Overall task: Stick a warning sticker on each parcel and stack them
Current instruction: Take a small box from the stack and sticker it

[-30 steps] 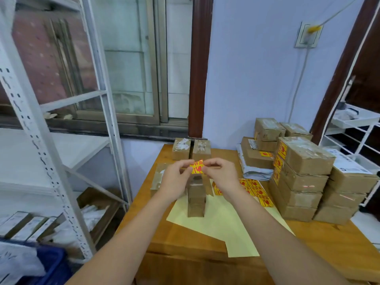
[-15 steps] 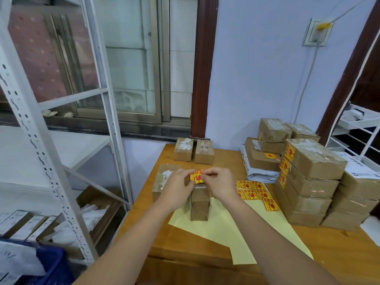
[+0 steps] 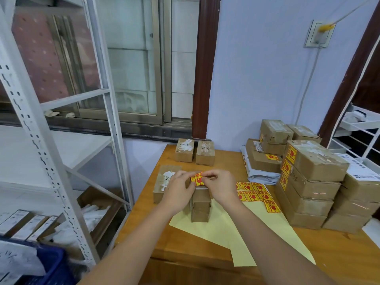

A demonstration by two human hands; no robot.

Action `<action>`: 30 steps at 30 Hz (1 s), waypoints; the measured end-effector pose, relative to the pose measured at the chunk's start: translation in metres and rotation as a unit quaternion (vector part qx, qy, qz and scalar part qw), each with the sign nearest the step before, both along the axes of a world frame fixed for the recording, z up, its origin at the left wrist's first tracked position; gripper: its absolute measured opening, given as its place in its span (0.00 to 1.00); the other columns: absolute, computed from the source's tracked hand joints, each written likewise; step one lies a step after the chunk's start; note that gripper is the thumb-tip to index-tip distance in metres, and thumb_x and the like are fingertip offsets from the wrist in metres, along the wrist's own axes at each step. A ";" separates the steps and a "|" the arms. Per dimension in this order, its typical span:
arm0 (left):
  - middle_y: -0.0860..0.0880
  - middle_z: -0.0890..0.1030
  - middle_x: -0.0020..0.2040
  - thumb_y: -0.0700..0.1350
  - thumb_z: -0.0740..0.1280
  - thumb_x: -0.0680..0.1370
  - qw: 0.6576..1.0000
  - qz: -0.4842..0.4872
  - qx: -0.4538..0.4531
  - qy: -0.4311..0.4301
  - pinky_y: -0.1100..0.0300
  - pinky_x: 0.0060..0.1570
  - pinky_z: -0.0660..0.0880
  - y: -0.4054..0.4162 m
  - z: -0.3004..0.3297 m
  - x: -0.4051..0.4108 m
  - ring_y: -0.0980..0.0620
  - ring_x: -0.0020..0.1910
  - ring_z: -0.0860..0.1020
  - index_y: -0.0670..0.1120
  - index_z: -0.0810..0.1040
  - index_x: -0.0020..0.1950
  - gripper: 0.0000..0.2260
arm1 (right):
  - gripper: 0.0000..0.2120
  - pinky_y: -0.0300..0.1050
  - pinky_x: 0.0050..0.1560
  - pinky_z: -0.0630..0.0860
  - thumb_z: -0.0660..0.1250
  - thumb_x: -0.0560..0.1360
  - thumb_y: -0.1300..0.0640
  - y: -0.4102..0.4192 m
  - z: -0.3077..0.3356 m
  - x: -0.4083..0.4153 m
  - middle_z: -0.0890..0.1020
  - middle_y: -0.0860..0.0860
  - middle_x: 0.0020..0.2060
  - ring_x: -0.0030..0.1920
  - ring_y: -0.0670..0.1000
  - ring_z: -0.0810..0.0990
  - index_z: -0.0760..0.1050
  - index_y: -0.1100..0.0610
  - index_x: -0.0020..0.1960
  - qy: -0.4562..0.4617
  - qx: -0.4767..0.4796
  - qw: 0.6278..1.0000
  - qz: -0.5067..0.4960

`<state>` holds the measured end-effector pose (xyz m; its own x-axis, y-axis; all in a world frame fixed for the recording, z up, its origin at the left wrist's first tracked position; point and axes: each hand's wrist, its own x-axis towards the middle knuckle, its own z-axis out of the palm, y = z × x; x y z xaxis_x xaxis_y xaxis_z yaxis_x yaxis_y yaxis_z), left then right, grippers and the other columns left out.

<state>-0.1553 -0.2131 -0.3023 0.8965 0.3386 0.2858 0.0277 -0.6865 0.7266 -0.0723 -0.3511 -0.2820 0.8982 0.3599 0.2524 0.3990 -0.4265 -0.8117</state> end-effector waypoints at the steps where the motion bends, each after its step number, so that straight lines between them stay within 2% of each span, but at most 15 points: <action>1: 0.57 0.73 0.61 0.45 0.65 0.84 1.000 0.002 -0.002 0.000 0.61 0.65 0.67 0.000 0.000 0.001 0.57 0.63 0.70 0.57 0.76 0.72 0.17 | 0.06 0.23 0.39 0.69 0.74 0.75 0.58 0.000 0.000 0.000 0.85 0.42 0.43 0.42 0.36 0.79 0.86 0.52 0.51 -0.002 0.000 1.000 -0.001; 6: 0.57 0.73 0.60 0.45 0.64 0.84 1.000 0.000 -0.004 -0.001 0.59 0.67 0.66 0.000 -0.002 0.002 0.56 0.64 0.69 0.58 0.76 0.72 0.17 | 0.06 0.23 0.39 0.69 0.74 0.75 0.58 0.001 -0.001 -0.001 0.83 0.40 0.41 0.42 0.35 0.79 0.86 0.52 0.50 -0.010 -0.002 1.000 -0.003; 12: 0.58 0.72 0.60 0.44 0.63 0.84 1.000 0.005 -0.001 0.001 0.62 0.65 0.63 -0.002 -0.002 0.001 0.57 0.64 0.68 0.56 0.76 0.73 0.17 | 0.05 0.24 0.37 0.70 0.74 0.74 0.57 0.000 -0.001 -0.002 0.82 0.38 0.39 0.41 0.36 0.80 0.86 0.50 0.49 -0.011 -0.013 1.000 0.000; 16: 0.58 0.71 0.63 0.48 0.63 0.84 0.999 0.031 -0.003 0.030 0.55 0.70 0.66 -0.001 -0.002 0.003 0.54 0.68 0.68 0.54 0.75 0.74 0.17 | 0.04 0.26 0.38 0.71 0.74 0.74 0.57 0.000 -0.001 -0.004 0.82 0.39 0.39 0.41 0.37 0.80 0.86 0.50 0.48 -0.018 -0.009 1.000 -0.002; 20: 0.55 0.71 0.68 0.52 0.62 0.85 0.997 0.037 0.019 0.065 0.46 0.73 0.65 0.001 0.000 0.003 0.52 0.71 0.67 0.55 0.72 0.76 0.18 | 0.04 0.32 0.42 0.75 0.74 0.74 0.57 0.000 -0.001 -0.005 0.83 0.39 0.40 0.42 0.39 0.81 0.86 0.50 0.47 -0.009 -0.002 1.000 0.003; 22: 0.55 0.71 0.69 0.52 0.61 0.85 0.996 0.037 0.042 0.076 0.46 0.72 0.65 0.001 0.002 0.002 0.52 0.70 0.67 0.57 0.71 0.76 0.19 | 0.04 0.34 0.43 0.75 0.74 0.73 0.57 0.000 -0.001 -0.004 0.84 0.40 0.40 0.43 0.39 0.81 0.86 0.50 0.46 0.000 0.006 1.000 0.010; 25: 0.55 0.72 0.68 0.52 0.61 0.85 0.995 0.032 0.052 0.082 0.46 0.71 0.66 0.003 0.003 0.004 0.51 0.69 0.68 0.59 0.71 0.76 0.19 | 0.03 0.31 0.39 0.73 0.73 0.74 0.55 -0.001 0.004 -0.007 0.84 0.41 0.38 0.41 0.39 0.81 0.85 0.50 0.43 0.013 0.031 0.999 0.001; 28: 0.54 0.72 0.69 0.52 0.63 0.84 0.995 0.029 0.034 0.089 0.45 0.71 0.68 0.005 0.004 0.007 0.50 0.69 0.69 0.57 0.71 0.76 0.19 | 0.09 0.38 0.37 0.70 0.70 0.76 0.54 -0.004 0.007 -0.009 0.82 0.44 0.32 0.36 0.42 0.77 0.82 0.52 0.36 0.000 0.070 0.997 -0.043; 30: 0.54 0.71 0.69 0.52 0.63 0.84 0.995 0.030 0.031 0.095 0.45 0.71 0.69 0.005 0.004 0.008 0.50 0.70 0.69 0.56 0.71 0.77 0.20 | 0.10 0.39 0.36 0.69 0.69 0.76 0.55 -0.005 0.007 -0.007 0.80 0.45 0.32 0.36 0.44 0.77 0.80 0.53 0.36 -0.003 0.083 0.995 -0.063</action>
<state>-0.1477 -0.2077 -0.2983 0.9154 0.3791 0.1355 0.2019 -0.7235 0.6602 -0.0795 -0.3556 -0.2746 0.9316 0.1984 0.3046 0.3564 -0.3337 -0.8727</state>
